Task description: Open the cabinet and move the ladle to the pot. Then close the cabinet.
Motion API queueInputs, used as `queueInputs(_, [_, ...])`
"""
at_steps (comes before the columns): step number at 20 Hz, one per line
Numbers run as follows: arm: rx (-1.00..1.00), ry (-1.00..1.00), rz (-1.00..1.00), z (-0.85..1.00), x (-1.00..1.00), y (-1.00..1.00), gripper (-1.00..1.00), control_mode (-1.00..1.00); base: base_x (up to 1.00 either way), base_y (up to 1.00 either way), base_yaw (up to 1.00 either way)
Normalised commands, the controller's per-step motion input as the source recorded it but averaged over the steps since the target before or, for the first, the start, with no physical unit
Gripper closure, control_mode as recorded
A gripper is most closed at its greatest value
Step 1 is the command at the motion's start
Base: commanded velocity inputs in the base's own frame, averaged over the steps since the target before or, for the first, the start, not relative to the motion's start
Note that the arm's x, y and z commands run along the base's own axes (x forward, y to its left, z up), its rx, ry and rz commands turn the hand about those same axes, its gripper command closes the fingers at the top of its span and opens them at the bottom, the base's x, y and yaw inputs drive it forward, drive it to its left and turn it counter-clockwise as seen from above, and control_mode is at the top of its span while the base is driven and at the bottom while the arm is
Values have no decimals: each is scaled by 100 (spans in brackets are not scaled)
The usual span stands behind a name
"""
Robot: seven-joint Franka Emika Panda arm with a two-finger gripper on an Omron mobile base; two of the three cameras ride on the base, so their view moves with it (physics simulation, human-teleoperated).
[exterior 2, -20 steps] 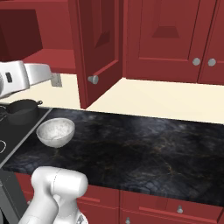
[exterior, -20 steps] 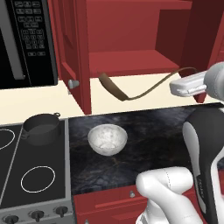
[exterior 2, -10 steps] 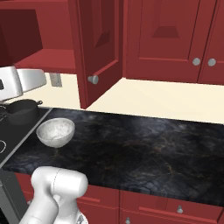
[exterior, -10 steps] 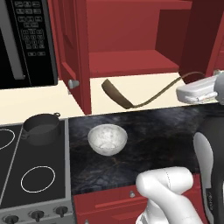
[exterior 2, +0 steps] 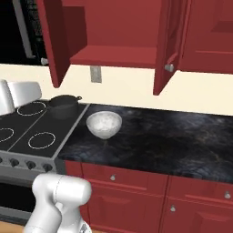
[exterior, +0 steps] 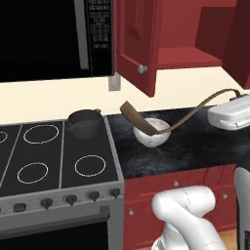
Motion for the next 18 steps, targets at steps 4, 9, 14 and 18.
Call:
queueInputs(4, [0,0,0,0,0,0,100,100,0,100,0])
queueInputs(9, [0,0,0,0,0,0,100,100,0,100,0])
queueInputs(14, [0,0,0,0,0,0,100,100,17,92,0])
queueInputs(18, [0,0,0,0,0,0,100,100,45,44,0])
